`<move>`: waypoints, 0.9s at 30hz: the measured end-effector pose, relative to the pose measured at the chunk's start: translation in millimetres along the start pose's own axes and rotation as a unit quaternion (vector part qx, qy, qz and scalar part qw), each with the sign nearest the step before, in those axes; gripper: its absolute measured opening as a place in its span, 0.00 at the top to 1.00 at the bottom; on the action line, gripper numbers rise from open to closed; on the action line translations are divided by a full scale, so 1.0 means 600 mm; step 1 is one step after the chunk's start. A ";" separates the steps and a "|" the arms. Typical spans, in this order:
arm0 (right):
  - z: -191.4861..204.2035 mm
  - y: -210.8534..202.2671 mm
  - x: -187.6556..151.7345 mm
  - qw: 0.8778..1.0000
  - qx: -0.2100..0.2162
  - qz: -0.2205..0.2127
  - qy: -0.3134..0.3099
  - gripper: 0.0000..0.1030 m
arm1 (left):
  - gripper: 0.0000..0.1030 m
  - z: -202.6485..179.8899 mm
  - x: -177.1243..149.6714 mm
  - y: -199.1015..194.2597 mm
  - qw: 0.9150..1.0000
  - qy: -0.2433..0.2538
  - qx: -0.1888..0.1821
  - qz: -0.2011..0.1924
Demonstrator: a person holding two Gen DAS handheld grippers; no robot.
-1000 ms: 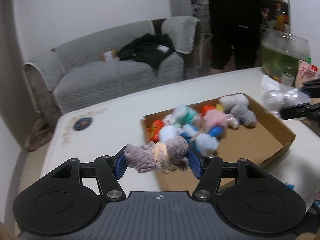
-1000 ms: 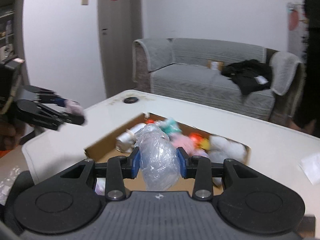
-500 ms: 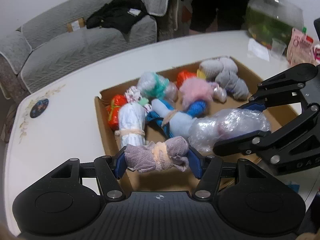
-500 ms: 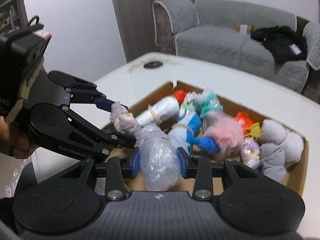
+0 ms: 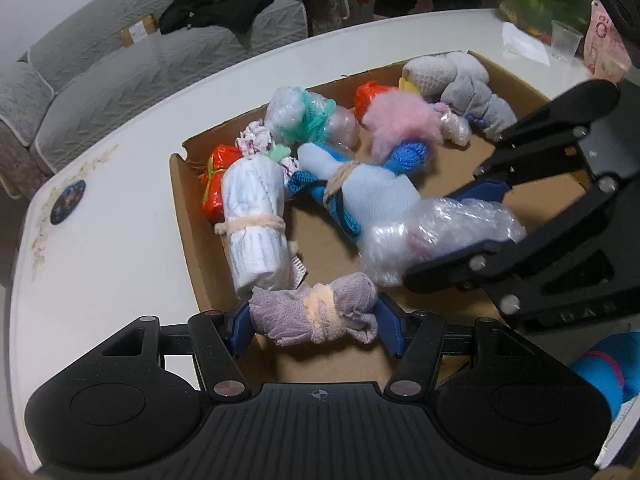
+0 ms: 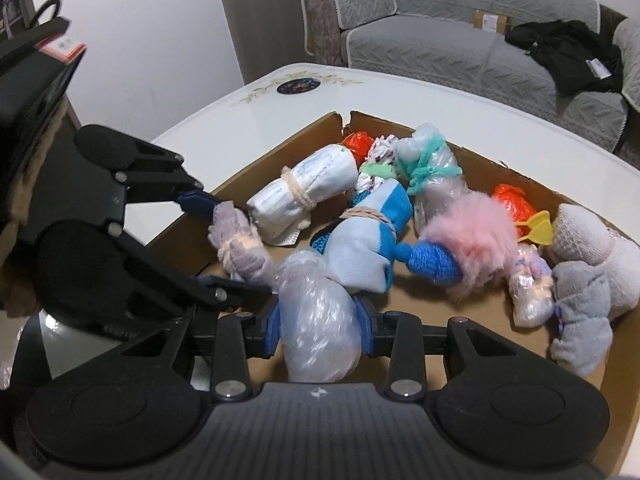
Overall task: Organize objects
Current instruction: 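Carry the lilac bundle and clear bag into the box and lower them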
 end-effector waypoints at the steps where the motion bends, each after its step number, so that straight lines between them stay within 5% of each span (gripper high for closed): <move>1: -0.003 0.004 0.003 1.000 -0.001 0.000 0.002 0.66 | 0.35 0.000 -0.001 0.002 1.000 -0.003 -0.002 0.000; 22: 0.001 0.027 0.004 0.999 0.018 0.041 0.012 0.62 | 0.27 -0.017 -0.008 0.007 1.000 0.006 0.004 0.022; 27: -0.002 0.018 0.009 0.999 0.016 0.038 0.016 0.48 | 0.15 -0.019 -0.005 0.000 1.000 0.009 0.020 0.019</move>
Point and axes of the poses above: each gripper's, at about its wrist camera, not at the fingertips, and y roughly the way its jaws point, z to its left, x to its top, the point moved 9 cm from there along y, roughly the way its jaws point, and after that the axes turned 2 degrees about x, right-handed, at the moved point
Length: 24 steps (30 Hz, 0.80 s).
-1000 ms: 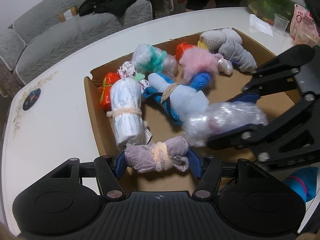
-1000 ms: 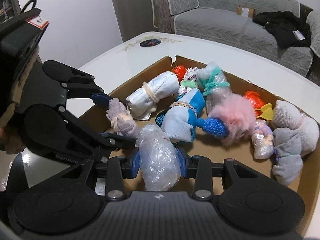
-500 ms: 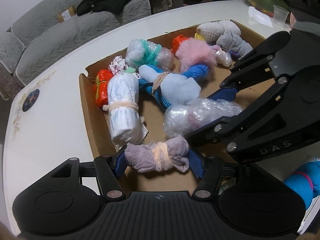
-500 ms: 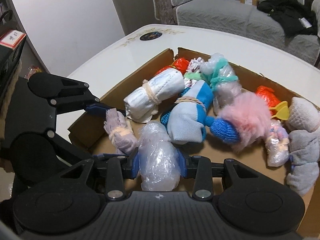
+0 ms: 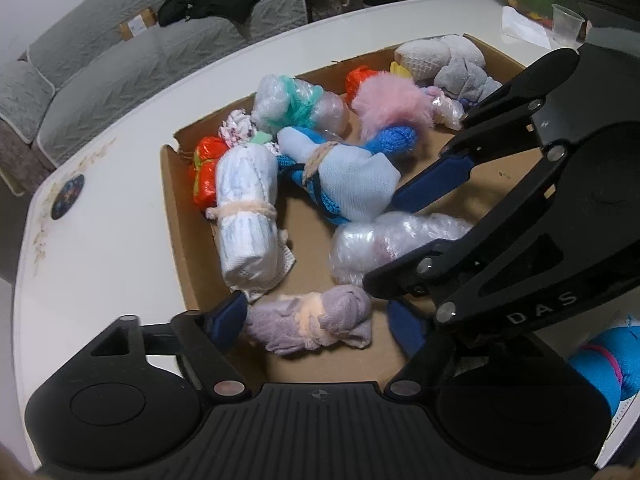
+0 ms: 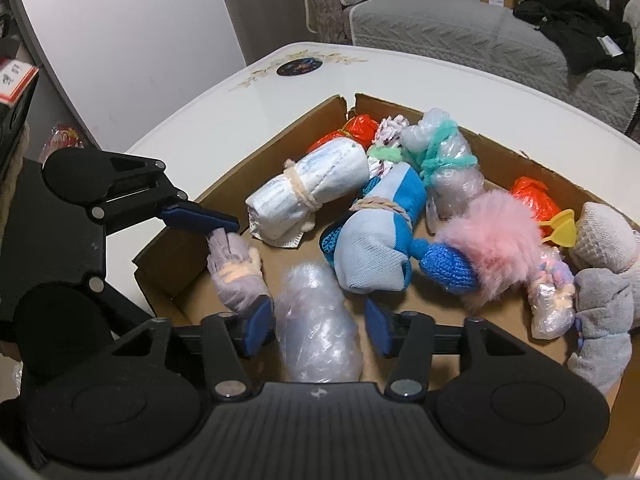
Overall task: Organize objects
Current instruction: 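Carry the lilac bundle and clear bag into the box and lower them, then open both tools to release the bundles in the box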
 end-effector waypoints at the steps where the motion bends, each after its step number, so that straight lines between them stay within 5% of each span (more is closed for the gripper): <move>1: -0.001 -0.001 0.002 1.000 -0.001 -0.001 0.001 0.47 | 0.15 0.000 0.001 -0.002 1.000 0.000 -0.001 -0.002; 24: 0.018 -0.052 0.013 0.999 -0.002 -0.037 -0.019 0.31 | 0.03 0.021 -0.028 -0.084 0.998 -0.041 0.008 -0.038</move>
Point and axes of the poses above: each gripper's, at about its wrist camera, not at the fingertips, and y roughly the way its jaws point, z to its left, x to its top, the point moved 9 cm from there along y, roughly the way its jaws point, and after that the axes turned 2 degrees about x, right-handed, at the moved point
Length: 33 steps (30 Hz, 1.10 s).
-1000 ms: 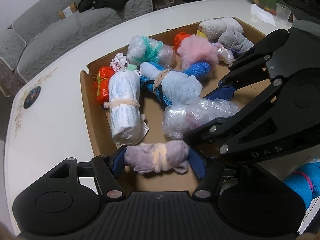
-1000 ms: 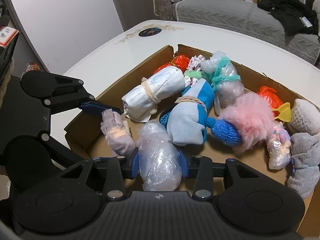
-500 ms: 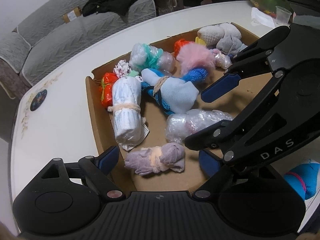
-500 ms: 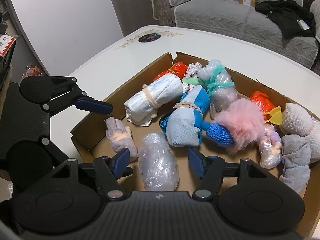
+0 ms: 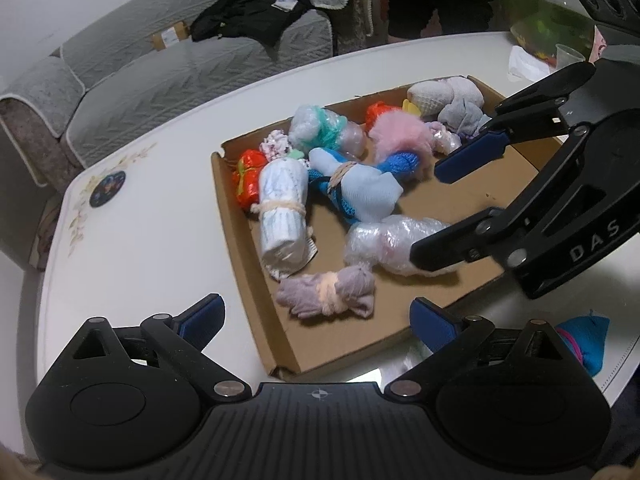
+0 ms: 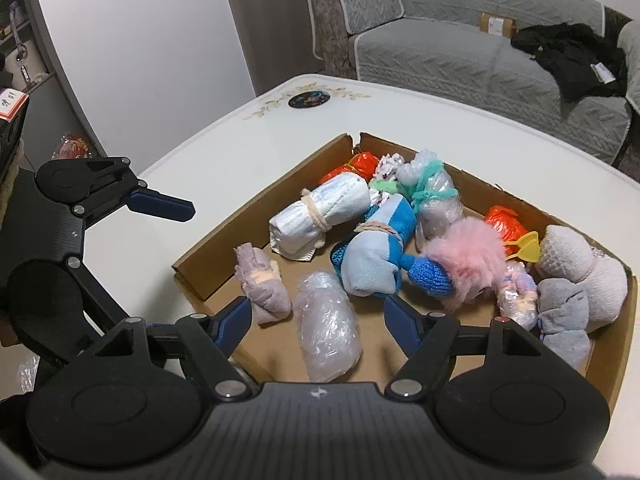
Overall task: Organize objects
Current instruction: 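Open both tools to release the bundles in the box, then withdraw both tools from the box toward the remaining bundles on the table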
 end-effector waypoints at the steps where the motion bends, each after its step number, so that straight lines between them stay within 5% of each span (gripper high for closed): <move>1: 0.002 0.000 0.001 1.000 0.000 -0.001 -0.002 0.31 | 0.03 0.001 -0.003 -0.003 1.000 -0.002 0.001 0.000; 11: 0.008 -0.045 -0.029 1.000 -0.009 -0.014 -0.019 0.25 | 0.01 0.000 -0.039 -0.027 0.999 -0.037 -0.017 -0.001; 21: 0.043 -0.114 -0.140 0.998 0.019 -0.019 -0.050 0.22 | 0.01 -0.043 -0.107 -0.054 0.995 -0.085 -0.060 0.001; 27: 0.073 -0.107 -0.187 0.993 0.049 -0.015 -0.109 0.26 | 0.01 -0.073 -0.110 -0.048 0.988 -0.108 -0.114 0.009; 33: 0.085 -0.080 -0.205 0.981 0.035 -0.005 -0.191 0.32 | 0.01 -0.090 -0.090 -0.003 0.974 -0.160 -0.155 0.035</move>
Point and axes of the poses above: each gripper's, at about its wrist camera, not at the fingertips, and y roughly the way its jaws point, z to its left, x to its top, the point moved 9 cm from there along y, roughly the way its jaws point, and after that the axes turned 2 degrees about x, right-handed, at the moved point
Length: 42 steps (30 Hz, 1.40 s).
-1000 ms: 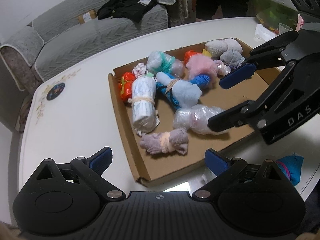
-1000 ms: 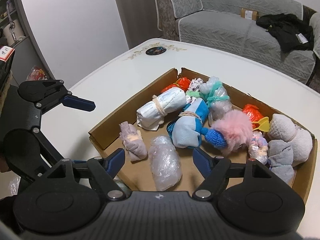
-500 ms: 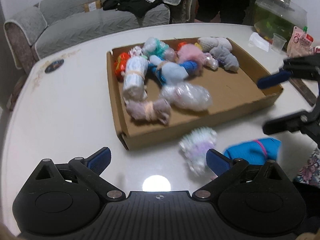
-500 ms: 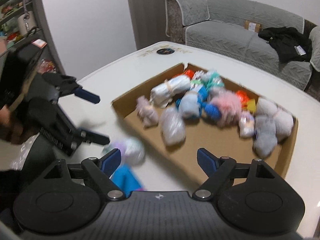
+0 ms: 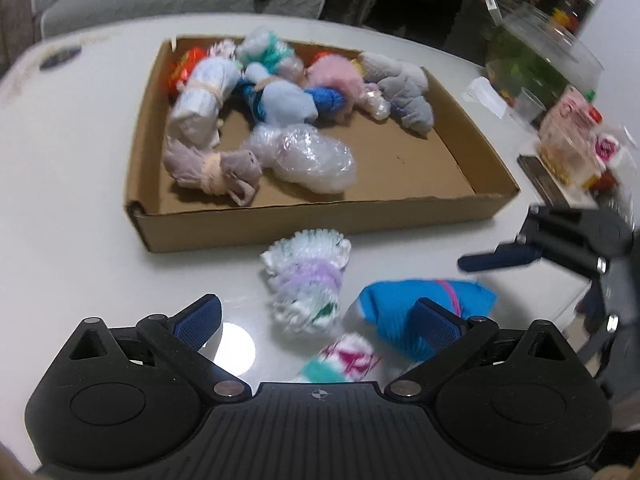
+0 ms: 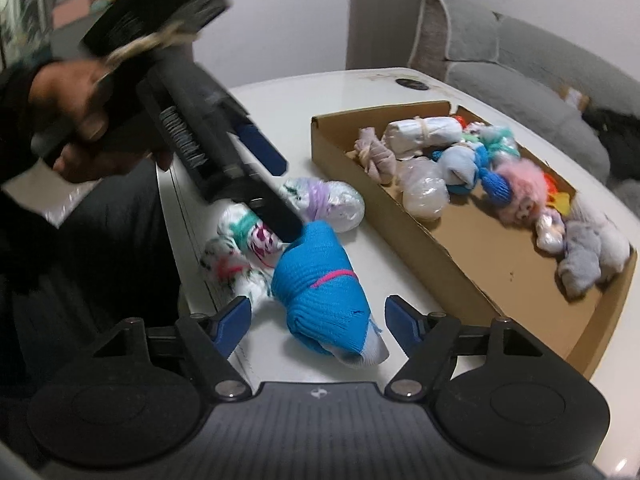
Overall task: Organize objects
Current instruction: 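Withdraw both tools from the box toward the remaining bundles on the table, then grasp the blue sock with the right tool while the left tool grasps the white-lilac mesh bundle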
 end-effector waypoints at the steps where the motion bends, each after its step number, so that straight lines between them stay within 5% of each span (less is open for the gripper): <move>1: -0.001 0.004 -0.002 1.000 0.002 0.000 -0.004 0.33 | 0.01 0.001 0.004 0.006 1.000 -0.010 -0.005 0.000; 7: -0.016 0.033 -0.006 1.000 0.009 0.007 -0.011 0.37 | 0.01 0.009 0.022 0.028 0.999 -0.048 -0.012 0.002; 9: -0.017 0.041 -0.009 1.000 0.015 0.008 -0.007 0.48 | 0.01 0.012 0.024 0.028 0.999 -0.052 -0.010 -0.004; 16: -0.033 0.033 -0.019 0.999 0.009 -0.008 0.035 0.59 | 0.01 0.012 0.022 0.025 0.999 -0.048 -0.017 -0.015; 25: -0.057 0.004 -0.042 0.996 -0.019 -0.026 0.081 0.55 | 0.02 -0.007 0.022 0.044 0.998 0.033 0.052 -0.024; 27: -0.056 0.007 -0.034 0.996 -0.022 -0.032 0.078 0.42 | 0.02 -0.008 0.017 0.044 0.997 0.047 0.062 -0.026; 32: -0.058 0.027 -0.023 0.997 -0.023 -0.033 0.071 0.40 | 0.14 -0.004 0.013 0.038 0.994 0.062 0.079 -0.033; 37: -0.054 0.028 -0.027 0.996 -0.022 -0.035 0.077 0.50 | 0.32 -0.002 0.014 0.031 0.992 0.074 0.095 -0.046; 40: -0.058 0.023 -0.028 0.995 -0.022 -0.037 0.087 0.56 | 0.51 -0.003 0.018 0.029 0.991 0.075 0.097 -0.055; 42: -0.060 0.020 -0.031 0.995 -0.026 -0.039 0.092 0.57 | 0.51 -0.002 0.019 0.029 0.992 0.069 0.091 -0.056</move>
Point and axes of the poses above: each gripper's, at about its wrist camera, not at the fingertips, and y roughly the way its jaws point, z to its left, x to its top, the point moved 9 cm from there along y, roughly the way its jaws point, and after that the axes turned 2 degrees about x, right-handed, at the moved point
